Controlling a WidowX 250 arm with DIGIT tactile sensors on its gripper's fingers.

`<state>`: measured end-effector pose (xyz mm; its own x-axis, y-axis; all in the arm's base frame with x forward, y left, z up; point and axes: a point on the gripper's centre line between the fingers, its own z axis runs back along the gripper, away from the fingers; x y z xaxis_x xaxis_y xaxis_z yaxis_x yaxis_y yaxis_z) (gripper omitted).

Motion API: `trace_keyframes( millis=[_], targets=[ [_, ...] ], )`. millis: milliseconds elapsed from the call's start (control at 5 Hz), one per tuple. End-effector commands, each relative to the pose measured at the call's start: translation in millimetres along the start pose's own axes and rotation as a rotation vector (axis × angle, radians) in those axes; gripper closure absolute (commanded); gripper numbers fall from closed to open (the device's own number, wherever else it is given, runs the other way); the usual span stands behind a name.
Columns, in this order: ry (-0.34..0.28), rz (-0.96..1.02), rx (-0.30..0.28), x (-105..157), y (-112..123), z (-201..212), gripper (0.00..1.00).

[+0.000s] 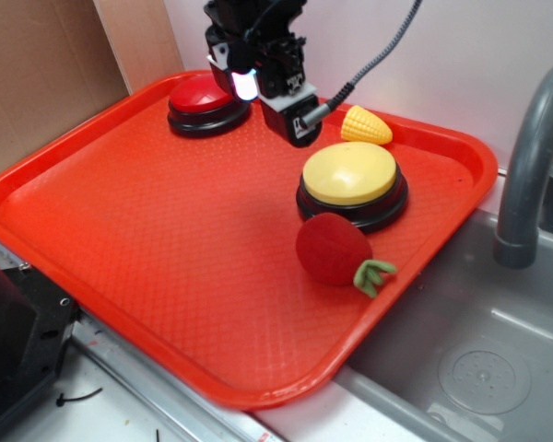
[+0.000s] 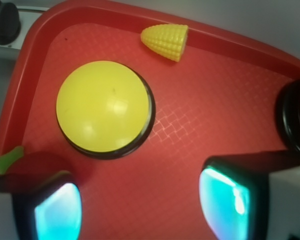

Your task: Push the yellow button.

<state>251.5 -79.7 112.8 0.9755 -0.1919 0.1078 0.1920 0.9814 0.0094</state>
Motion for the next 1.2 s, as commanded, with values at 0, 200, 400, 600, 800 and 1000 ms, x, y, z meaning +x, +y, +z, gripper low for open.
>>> trace_keyframes(
  millis=[0,200,400,600,800,1000],
  targets=[
    [-0.067,0.023,-0.004,6.7,0.3,38.5,0.0],
    [-0.068,0.03,-0.007,3.0,1.9,43.7,0.0],
    [-0.062,0.035,-0.006,-0.5,2.6,50.4,0.0],
    [-0.041,0.043,-0.013,-4.2,2.6,58.5,0.0],
    [-0.04,0.056,-0.002,-9.7,3.5,67.6,0.0],
    [-0.022,0.057,0.0,-15.3,5.2,74.4,0.0]
  ],
)
